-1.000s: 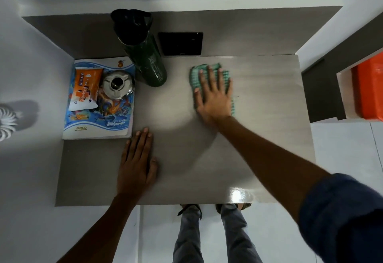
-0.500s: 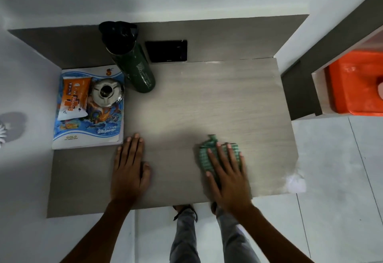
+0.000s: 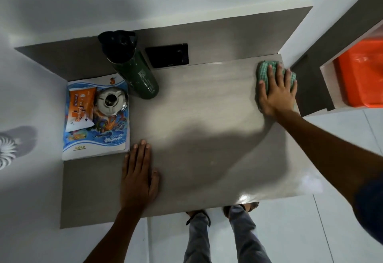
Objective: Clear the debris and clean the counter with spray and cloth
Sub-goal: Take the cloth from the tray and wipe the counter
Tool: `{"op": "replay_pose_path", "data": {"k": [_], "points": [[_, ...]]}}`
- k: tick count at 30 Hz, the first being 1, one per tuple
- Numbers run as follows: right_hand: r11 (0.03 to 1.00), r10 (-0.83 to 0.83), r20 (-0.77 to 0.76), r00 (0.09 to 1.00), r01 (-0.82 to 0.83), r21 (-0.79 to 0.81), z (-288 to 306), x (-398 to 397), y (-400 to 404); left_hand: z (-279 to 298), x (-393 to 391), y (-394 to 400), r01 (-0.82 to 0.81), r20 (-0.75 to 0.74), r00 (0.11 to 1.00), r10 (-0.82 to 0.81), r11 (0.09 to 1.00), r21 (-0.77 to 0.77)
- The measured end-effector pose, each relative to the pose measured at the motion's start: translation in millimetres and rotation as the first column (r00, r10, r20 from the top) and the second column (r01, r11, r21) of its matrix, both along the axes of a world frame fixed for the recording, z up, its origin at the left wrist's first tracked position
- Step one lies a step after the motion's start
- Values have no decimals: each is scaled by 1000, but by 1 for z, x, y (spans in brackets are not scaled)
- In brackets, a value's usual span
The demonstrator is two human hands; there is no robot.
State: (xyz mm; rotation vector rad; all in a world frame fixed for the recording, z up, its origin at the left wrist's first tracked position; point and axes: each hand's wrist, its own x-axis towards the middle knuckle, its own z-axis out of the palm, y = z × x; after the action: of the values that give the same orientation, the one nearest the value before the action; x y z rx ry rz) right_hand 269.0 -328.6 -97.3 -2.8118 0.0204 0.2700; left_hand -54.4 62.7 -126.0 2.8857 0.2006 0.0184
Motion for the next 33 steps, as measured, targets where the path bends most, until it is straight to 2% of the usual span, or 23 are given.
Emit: {"op": "replay_pose_path", "data": {"k": [3, 6, 10, 13, 18, 21, 26, 29, 33], "points": [[1000, 13, -23, 1000, -13, -14, 2, 22, 31, 1, 1, 1, -4, -2, 1000, 4, 1000, 9], [994, 108, -6, 994, -108, -17, 1, 4, 67, 3, 2, -1, -10, -2, 1000, 10, 1000, 0], [951, 309, 45, 950, -310, 10, -2, -57, 127, 7, 2, -3, -17, -8, 1000, 17, 1000, -11], [881, 467, 76, 881, -471, 48, -7, -117, 158, 7, 2, -2, -10, -15, 1000, 10, 1000, -19], [783, 610, 124, 783, -619, 59, -16, -216, 143, 4, 2, 0, -15, -35, 999, 15, 1000, -5], [794, 601, 119, 790, -608, 24, -21, -255, 91, 3, 1, -1, -20, -28, 999, 19, 1000, -18], [915, 401, 40, 915, -399, -50, -23, -276, -17, 2, 0, 0, -13, -13, 1000, 12, 1000, -21], [965, 254, -9, 967, -254, -67, -16, -259, -65, 2, 0, -1, -13, -25, 1000, 12, 1000, -24], [985, 173, 1, 985, -173, -29, -6, -204, -91, 2, 1, -1, -20, -26, 999, 19, 999, -31]]}}
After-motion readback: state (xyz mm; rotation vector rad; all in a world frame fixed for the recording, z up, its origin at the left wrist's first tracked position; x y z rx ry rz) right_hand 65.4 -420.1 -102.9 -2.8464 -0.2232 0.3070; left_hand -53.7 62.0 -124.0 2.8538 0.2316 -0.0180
